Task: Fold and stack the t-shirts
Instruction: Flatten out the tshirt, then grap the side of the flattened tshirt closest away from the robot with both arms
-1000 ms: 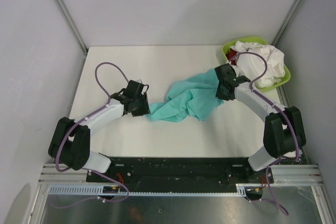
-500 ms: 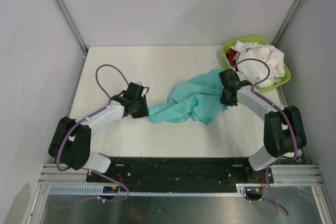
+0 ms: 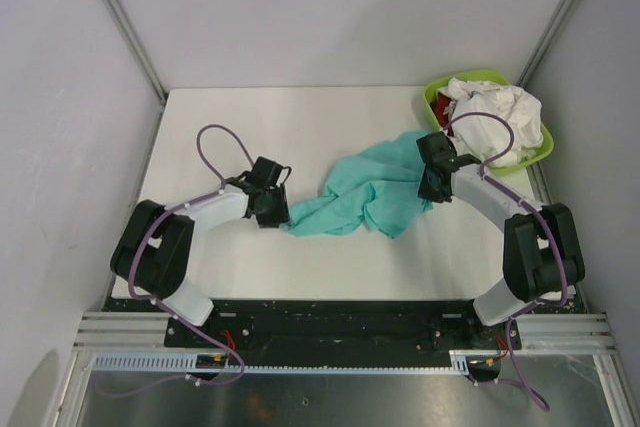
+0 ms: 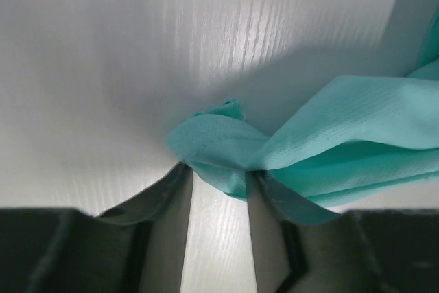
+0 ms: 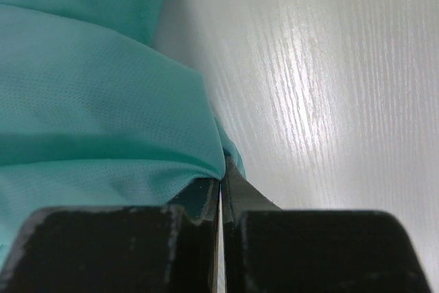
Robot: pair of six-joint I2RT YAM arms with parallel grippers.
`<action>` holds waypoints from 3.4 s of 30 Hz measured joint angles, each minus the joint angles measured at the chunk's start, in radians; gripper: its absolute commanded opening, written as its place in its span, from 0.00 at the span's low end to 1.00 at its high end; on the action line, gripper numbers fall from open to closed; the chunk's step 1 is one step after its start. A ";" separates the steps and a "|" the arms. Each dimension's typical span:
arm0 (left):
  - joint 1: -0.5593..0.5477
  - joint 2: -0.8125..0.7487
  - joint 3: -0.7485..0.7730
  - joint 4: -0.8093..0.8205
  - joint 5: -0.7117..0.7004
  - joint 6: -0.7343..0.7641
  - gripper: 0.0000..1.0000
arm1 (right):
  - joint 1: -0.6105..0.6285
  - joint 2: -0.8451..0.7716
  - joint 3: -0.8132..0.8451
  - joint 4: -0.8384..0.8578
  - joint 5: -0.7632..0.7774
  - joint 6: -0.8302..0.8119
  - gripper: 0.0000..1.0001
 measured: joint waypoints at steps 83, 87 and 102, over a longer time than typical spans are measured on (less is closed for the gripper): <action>0.293 -0.276 0.143 -0.196 -0.244 0.040 0.63 | 0.006 -0.158 -0.100 0.082 -0.377 0.059 0.61; 0.305 -0.269 0.143 -0.191 -0.244 0.039 0.60 | 0.075 -0.211 -0.180 0.082 -0.317 0.085 0.59; 0.309 -0.225 0.169 -0.184 -0.248 0.040 0.60 | 0.343 -0.087 -0.230 0.098 -0.132 0.172 0.54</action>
